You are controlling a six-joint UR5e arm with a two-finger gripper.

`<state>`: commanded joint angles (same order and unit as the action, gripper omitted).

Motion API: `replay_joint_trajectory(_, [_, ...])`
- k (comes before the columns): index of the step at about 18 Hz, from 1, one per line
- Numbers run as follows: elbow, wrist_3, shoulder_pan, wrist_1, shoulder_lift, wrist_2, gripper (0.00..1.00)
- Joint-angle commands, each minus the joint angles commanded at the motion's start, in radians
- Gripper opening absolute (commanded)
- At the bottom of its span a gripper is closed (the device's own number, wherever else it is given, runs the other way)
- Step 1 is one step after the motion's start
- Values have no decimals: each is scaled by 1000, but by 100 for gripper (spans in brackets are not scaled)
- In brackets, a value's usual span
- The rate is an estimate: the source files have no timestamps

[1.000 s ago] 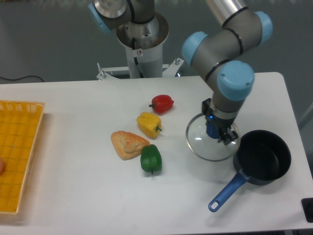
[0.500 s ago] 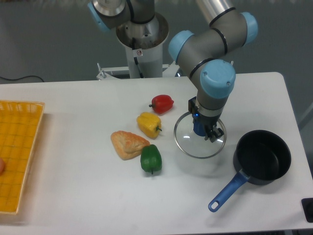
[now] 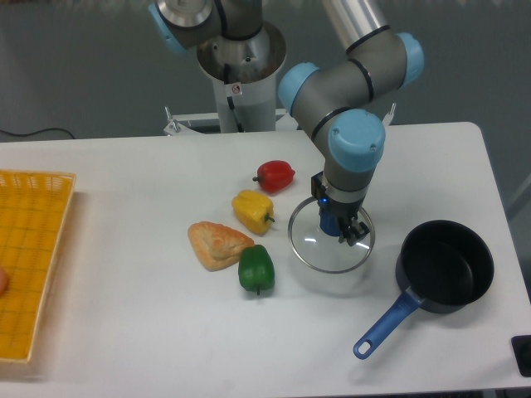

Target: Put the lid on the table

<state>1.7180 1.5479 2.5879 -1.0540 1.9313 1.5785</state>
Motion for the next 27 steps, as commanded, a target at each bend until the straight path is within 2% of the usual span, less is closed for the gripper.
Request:
replay_joint_trajectory(11, [45, -2, -12, 89, 43, 6, 60])
replay_joint_trajectory(27, [45, -6, -15, 114, 75, 8, 61])
